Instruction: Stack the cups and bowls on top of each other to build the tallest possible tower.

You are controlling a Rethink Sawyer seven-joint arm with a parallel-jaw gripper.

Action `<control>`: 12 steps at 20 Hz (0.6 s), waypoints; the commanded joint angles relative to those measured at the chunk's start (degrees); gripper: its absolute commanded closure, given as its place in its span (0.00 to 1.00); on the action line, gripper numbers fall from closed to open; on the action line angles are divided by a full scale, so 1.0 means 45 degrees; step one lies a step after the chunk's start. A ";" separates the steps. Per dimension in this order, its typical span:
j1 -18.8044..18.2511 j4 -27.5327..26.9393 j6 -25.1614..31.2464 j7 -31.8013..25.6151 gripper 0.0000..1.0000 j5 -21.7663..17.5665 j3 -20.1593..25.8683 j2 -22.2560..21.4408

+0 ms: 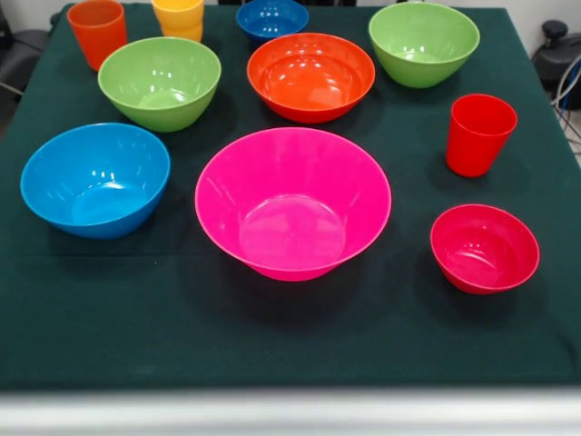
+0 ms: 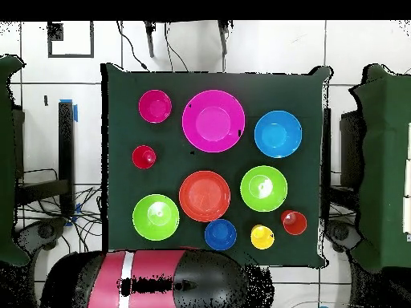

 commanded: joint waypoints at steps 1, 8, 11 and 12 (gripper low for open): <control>0.0058 -0.3674 -0.3201 0.0539 0.00 -0.1002 -0.0125 0.2686; -0.0192 -0.4539 -0.2939 0.0562 0.00 -0.1261 0.0074 0.3547; -0.0281 -0.4726 -0.2908 0.0802 0.00 -0.1471 0.0174 0.3884; -0.0267 -0.4847 -0.2877 0.0912 0.00 -0.1556 0.0167 0.4050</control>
